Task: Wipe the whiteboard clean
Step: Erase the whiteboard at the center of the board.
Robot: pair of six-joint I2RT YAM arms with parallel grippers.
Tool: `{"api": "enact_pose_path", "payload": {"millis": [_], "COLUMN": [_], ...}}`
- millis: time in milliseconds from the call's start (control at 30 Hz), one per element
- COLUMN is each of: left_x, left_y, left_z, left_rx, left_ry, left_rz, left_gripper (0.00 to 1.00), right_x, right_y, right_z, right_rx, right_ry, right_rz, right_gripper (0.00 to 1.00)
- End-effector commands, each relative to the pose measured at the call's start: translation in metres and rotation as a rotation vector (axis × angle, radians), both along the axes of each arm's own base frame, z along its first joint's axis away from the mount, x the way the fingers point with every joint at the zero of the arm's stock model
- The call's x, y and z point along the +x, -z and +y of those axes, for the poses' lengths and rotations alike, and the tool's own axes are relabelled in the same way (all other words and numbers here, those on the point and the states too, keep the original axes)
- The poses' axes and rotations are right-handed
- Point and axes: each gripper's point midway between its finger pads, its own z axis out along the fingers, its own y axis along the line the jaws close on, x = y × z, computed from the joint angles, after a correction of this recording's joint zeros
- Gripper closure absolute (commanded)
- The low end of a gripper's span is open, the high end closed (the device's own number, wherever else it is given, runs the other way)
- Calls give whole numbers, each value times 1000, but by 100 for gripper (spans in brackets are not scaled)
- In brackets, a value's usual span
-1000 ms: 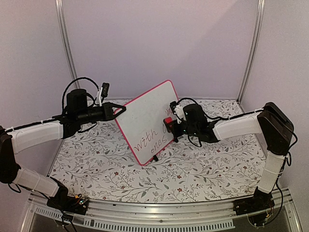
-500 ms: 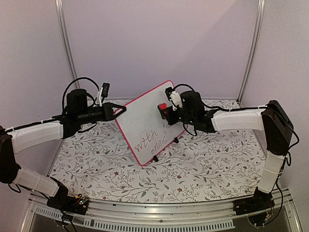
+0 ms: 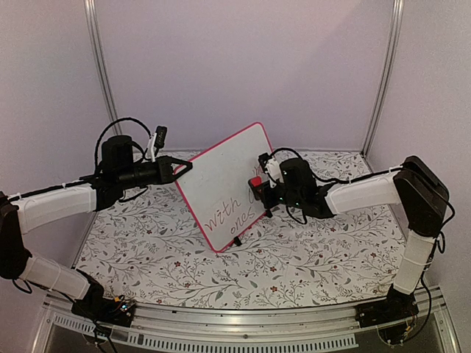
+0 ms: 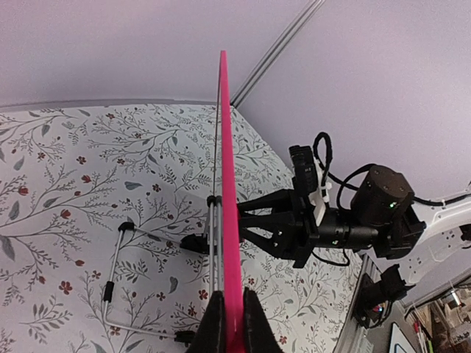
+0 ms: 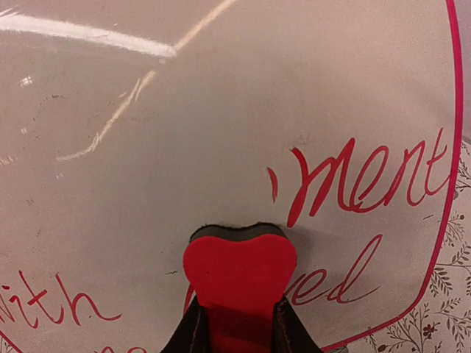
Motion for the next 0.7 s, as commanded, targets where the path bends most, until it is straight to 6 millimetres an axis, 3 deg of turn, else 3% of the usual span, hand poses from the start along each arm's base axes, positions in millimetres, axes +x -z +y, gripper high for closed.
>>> {"api": "enact_pose_path", "payload": {"millis": [0,200,667], "left_x": [-25,-26,-26], "left_y": [-22,-23,-24], "left_z": [-16,-16,-16], "left_rx": [-58,-56,-59], "left_ry": [137,133,135], "left_rz": [-39,-45,-47], "left_gripper": [100,100,100], "right_x": [-5,1,35], "right_y": [13,5,-54], "right_z": [-12,-10,0], "right_rx": [-22,2,46], "right_ry": [26,29,34], "right_rz": [42,38,-55], "right_gripper": [77,77,77]}}
